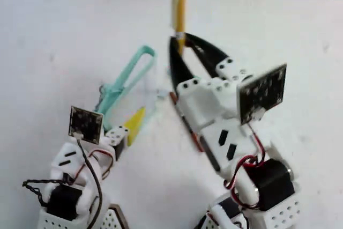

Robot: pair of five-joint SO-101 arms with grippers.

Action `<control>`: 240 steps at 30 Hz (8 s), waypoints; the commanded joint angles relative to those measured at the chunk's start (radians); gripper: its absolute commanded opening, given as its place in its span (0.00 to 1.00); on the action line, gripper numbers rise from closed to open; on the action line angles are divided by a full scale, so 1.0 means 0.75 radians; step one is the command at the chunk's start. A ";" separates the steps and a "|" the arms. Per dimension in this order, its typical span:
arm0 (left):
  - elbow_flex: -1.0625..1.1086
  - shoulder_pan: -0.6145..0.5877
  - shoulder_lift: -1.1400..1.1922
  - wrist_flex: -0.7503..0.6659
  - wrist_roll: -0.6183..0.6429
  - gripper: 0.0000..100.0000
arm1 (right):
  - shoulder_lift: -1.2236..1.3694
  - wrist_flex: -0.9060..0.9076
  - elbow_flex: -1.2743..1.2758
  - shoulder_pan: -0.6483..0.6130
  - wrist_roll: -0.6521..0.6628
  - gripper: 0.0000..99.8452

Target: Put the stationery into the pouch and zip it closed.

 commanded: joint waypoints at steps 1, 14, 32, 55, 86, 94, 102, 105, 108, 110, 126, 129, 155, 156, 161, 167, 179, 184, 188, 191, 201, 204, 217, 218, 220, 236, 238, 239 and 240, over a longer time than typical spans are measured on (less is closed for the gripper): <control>-0.006 0.026 -0.001 -0.010 0.006 0.26 | 0.042 -0.118 0.012 -0.042 -0.018 0.02; -0.006 0.015 -0.001 -0.010 0.006 0.26 | 0.427 -0.388 0.055 -0.071 -0.198 0.02; -0.006 0.015 -0.001 -0.012 0.006 0.26 | 0.402 -0.165 0.082 -0.161 -0.266 0.02; -0.006 0.015 -0.001 -0.012 0.006 0.26 | 0.390 -0.126 0.076 -0.157 -0.264 0.20; -0.008 -0.122 -0.001 -0.020 0.016 0.24 | 1.386 0.596 -0.268 0.271 0.153 0.20; -0.006 -0.157 -0.001 -0.057 0.016 0.22 | 1.570 0.543 -0.266 0.212 0.153 0.20; -0.006 -0.175 -0.001 -0.057 0.016 0.21 | 1.793 0.412 -0.268 0.210 0.248 0.15; -0.006 -0.171 -0.001 -0.057 0.016 0.21 | 1.818 0.408 -0.274 0.210 0.248 0.08; -0.006 -0.169 -0.001 -0.057 0.016 0.21 | 1.824 0.412 -0.288 0.210 0.248 0.02; -0.006 -0.169 -0.001 -0.057 0.016 0.21 | 1.824 0.412 -0.286 0.210 0.248 0.02; -0.006 -0.165 -0.001 -0.053 0.016 0.21 | 1.515 0.645 -0.295 0.332 0.248 0.02; -0.006 -0.165 -0.001 -0.049 0.016 0.22 | 1.398 0.703 -0.295 0.322 0.248 0.02; -0.016 -0.026 -0.001 0.037 -0.033 0.27 | 0.222 0.660 -0.288 0.287 0.235 0.02; -0.016 -0.026 -0.001 0.037 -0.033 0.27 | 0.193 0.637 -0.288 0.265 0.235 0.02; -0.016 -0.015 -0.001 0.041 -0.033 0.27 | 0.107 0.547 -0.291 0.075 0.235 0.02; -0.065 0.181 -0.001 0.162 -0.041 0.26 | 0.099 0.388 -0.319 -0.062 0.235 0.02; -0.049 0.140 -0.001 0.131 -0.041 0.26 | 0.324 0.287 -0.630 -0.105 -0.170 0.02; -0.049 0.140 -0.001 0.131 -0.041 0.26 | 0.472 0.242 -0.626 -0.101 -0.211 0.02; -0.051 0.140 -0.001 0.131 -0.041 0.26 | 0.553 0.216 -0.626 -0.064 -0.209 0.02; -0.051 0.138 -0.001 0.131 -0.041 0.26 | 0.584 0.218 -0.624 -0.058 -0.209 0.02; -0.051 0.138 -0.001 0.131 -0.043 0.26 | 0.455 0.118 -0.293 -0.064 -0.211 0.02; -0.051 0.138 -0.001 0.131 -0.043 0.26 | 0.343 0.118 -0.188 -0.066 -0.211 0.02; -0.045 0.136 -0.001 0.113 -0.043 0.26 | 0.226 0.232 -0.016 -0.101 -0.200 0.02; -0.045 0.136 -0.001 0.113 -0.041 0.26 | 0.226 0.232 -0.018 -0.101 -0.198 0.02; -0.045 0.136 -0.001 0.113 -0.041 0.26 | 0.226 0.232 -0.020 -0.105 -0.198 0.02; -0.051 0.081 -0.001 0.113 -0.033 0.25 | 0.236 0.289 -0.102 -0.038 -0.196 0.18; -0.057 0.015 -0.001 0.076 -0.031 0.20 | 0.259 0.289 -0.115 0.044 -0.196 0.17; -0.059 -0.013 -0.001 0.055 -0.031 0.17 | 0.285 0.294 -0.123 0.093 -0.196 0.16; -0.059 -0.034 -0.001 0.039 -0.031 0.13 | 0.316 0.298 -0.135 0.138 -0.190 0.15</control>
